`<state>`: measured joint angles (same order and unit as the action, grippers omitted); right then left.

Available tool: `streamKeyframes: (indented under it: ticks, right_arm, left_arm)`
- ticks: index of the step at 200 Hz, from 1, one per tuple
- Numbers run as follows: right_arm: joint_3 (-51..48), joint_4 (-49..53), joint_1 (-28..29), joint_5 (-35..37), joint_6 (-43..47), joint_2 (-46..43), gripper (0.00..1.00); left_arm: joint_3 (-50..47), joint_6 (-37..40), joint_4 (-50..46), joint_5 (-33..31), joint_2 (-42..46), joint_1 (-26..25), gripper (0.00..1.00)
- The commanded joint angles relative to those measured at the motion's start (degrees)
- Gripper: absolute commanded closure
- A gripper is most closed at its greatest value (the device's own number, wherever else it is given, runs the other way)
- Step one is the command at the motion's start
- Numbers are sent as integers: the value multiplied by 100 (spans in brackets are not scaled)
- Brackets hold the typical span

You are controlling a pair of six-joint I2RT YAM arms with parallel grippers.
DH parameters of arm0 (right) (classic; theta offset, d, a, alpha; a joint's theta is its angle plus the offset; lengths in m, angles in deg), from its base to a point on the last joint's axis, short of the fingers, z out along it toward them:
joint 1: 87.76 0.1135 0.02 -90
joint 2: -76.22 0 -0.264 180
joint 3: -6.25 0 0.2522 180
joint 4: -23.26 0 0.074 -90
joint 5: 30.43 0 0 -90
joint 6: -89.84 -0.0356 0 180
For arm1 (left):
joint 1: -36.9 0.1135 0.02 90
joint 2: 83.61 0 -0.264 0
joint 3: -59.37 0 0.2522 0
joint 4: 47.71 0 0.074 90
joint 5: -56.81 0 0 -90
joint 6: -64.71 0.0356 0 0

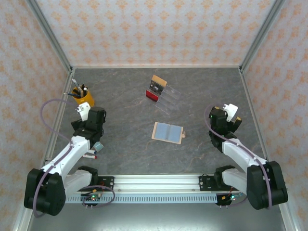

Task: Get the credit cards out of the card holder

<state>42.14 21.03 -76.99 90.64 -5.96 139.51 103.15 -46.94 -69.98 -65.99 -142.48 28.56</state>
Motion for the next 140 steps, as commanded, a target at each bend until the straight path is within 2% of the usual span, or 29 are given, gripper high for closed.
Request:
streamKeyframes:
  ticks: [1,19,46,70,82,106,140]
  right_arm:
    - [-50,-783,-118,-248,251,355,0]
    - [62,-926,-129,-417,381,739,0]
    - [-118,-1884,-127,-935,721,982,0]
    - [-139,-2372,-141,-1288,1019,1229,0]
    - [-147,-2589,-164,-1511,1158,1344,0]
    - [-141,-2952,-389,-1932,1125,1740,0]
    - [-86,-3313,-513,-2127,1042,2289,0]
  left_arm:
    - [-339,576,1264,93,134,264,0]
    - [-687,980,2150,553,-23,467,0]
    - [-935,1554,3431,1385,-456,608,0]
    - [-985,2028,4221,2092,-856,681,0]
    - [-1032,1953,4467,2549,-999,816,0]
    - [-1143,2040,4934,3012,-1324,860,0]
    - [-1245,2084,5493,3262,-1746,860,0]
